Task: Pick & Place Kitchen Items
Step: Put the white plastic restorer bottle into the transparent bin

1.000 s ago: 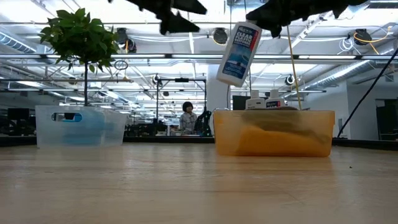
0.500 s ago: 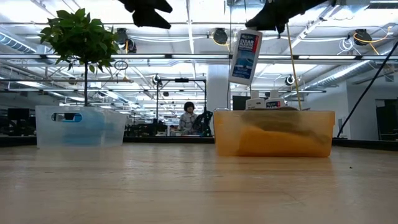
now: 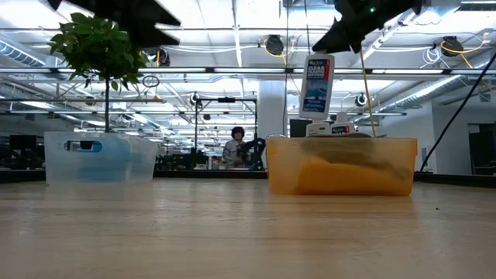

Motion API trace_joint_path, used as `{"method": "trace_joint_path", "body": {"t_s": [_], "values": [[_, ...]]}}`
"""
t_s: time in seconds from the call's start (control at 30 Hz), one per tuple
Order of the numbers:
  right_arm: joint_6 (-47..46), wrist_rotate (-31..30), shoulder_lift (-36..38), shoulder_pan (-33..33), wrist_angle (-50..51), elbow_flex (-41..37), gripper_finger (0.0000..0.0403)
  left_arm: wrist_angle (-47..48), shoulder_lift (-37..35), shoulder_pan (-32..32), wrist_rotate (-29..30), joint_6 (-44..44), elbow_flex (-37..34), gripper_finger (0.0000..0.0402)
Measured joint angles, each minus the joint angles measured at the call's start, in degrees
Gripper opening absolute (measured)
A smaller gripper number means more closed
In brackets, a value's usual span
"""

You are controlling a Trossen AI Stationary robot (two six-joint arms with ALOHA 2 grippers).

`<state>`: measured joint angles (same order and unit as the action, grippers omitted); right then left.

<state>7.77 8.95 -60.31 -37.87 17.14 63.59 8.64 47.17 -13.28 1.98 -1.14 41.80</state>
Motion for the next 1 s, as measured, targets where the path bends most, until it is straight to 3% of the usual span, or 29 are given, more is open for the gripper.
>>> {"method": "trace_joint_path", "body": {"t_s": [0.33,0.63,0.77,1.0], "values": [[0.0,0.0,-1.0,-4.1,0.9,-0.3,0.0084,-12.8,-14.1,-5.1,2.4,4.9,-19.9,0.0363],[0.7,-0.1,-5.1,-5.8,0.0,-2.5,0.0084,-34.9,-16.6,-6.3,3.9,5.7,-36.1,0.0363],[0.5,-0.1,-6.3,-5.8,-5.2,-5.4,0.0084,-40.5,-16.6,-6.3,5.3,5.7,-40.2,0.0363],[0.6,-0.2,-7.0,-6.0,-13.6,-12.0,0.0084,-40.5,-16.5,-6.3,6.2,5.7,-40.6,0.0363]]}}
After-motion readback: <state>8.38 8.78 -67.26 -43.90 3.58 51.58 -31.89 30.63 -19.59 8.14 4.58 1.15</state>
